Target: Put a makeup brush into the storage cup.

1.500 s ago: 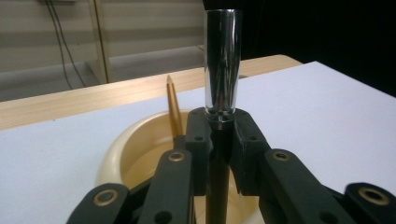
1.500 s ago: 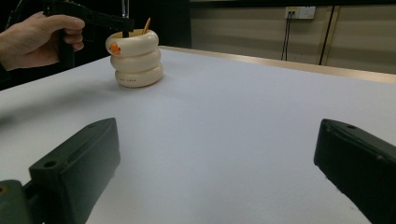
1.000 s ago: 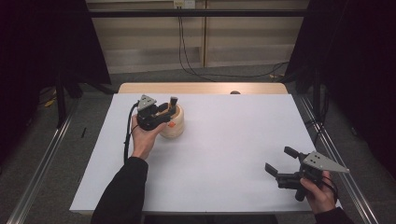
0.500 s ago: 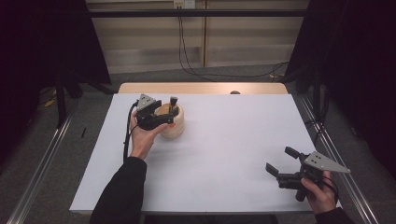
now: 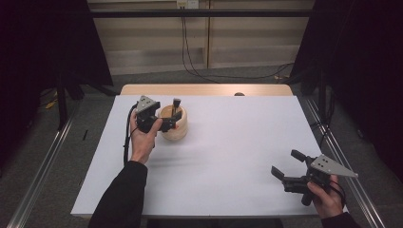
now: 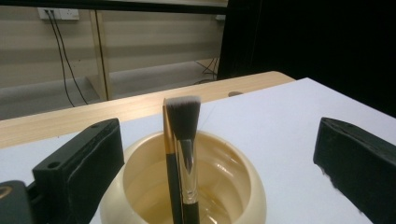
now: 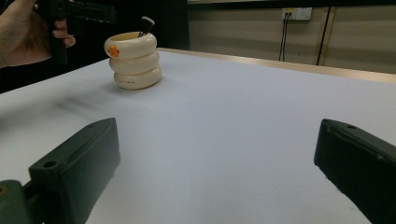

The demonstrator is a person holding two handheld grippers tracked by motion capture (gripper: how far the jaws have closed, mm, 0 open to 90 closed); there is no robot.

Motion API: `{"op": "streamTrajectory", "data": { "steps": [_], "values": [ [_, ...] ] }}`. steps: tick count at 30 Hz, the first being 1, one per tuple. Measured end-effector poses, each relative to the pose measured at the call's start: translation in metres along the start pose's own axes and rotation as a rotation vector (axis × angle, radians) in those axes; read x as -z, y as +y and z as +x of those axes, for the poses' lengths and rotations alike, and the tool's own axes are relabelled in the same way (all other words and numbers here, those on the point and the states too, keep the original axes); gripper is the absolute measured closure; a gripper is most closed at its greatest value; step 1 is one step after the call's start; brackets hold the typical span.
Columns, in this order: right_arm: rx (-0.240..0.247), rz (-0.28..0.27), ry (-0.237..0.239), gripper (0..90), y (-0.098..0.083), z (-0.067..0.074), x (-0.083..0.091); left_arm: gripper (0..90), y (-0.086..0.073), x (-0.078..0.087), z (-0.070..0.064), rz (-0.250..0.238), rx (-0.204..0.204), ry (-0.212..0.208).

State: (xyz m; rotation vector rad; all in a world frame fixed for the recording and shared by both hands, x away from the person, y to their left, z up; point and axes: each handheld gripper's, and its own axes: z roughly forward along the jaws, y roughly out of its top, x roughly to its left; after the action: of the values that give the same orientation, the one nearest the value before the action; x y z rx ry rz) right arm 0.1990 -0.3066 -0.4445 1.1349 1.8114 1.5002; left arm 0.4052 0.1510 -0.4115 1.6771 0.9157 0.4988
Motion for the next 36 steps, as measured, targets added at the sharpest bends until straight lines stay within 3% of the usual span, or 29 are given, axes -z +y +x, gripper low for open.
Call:
{"op": "streamTrajectory", "data": {
  "steps": [9,14,17,20,25,28,36],
  "values": [
    [-0.004,0.003,-0.007,0.0,0.000,0.001,0.000,0.9,0.003,0.014,-0.005,-0.035,-0.023,-0.012],
    [-0.006,0.004,-0.005,0.0,0.000,0.000,0.000,1.3,-0.001,0.021,-0.012,-0.072,-0.056,0.035],
    [-0.002,0.000,-0.009,0.0,0.000,0.000,0.000,1.6,-0.004,0.026,-0.014,-0.063,-0.060,0.038],
    [-0.001,0.001,-0.009,0.0,0.000,0.000,0.000,2.0,-0.005,0.033,-0.014,-0.075,-0.034,0.024],
    [0.000,-0.001,-0.017,0.0,0.000,0.000,-0.001,1.9,-0.010,0.047,-0.017,-0.075,-0.032,0.019],
    [-0.001,0.004,-0.016,0.0,0.000,0.000,-0.001,1.9,-0.011,0.056,-0.016,-0.085,0.004,0.016],
    [0.007,-0.001,-0.027,0.0,0.000,0.000,-0.001,2.2,-0.020,0.081,-0.020,-0.103,-0.035,0.030]
  ]
}}
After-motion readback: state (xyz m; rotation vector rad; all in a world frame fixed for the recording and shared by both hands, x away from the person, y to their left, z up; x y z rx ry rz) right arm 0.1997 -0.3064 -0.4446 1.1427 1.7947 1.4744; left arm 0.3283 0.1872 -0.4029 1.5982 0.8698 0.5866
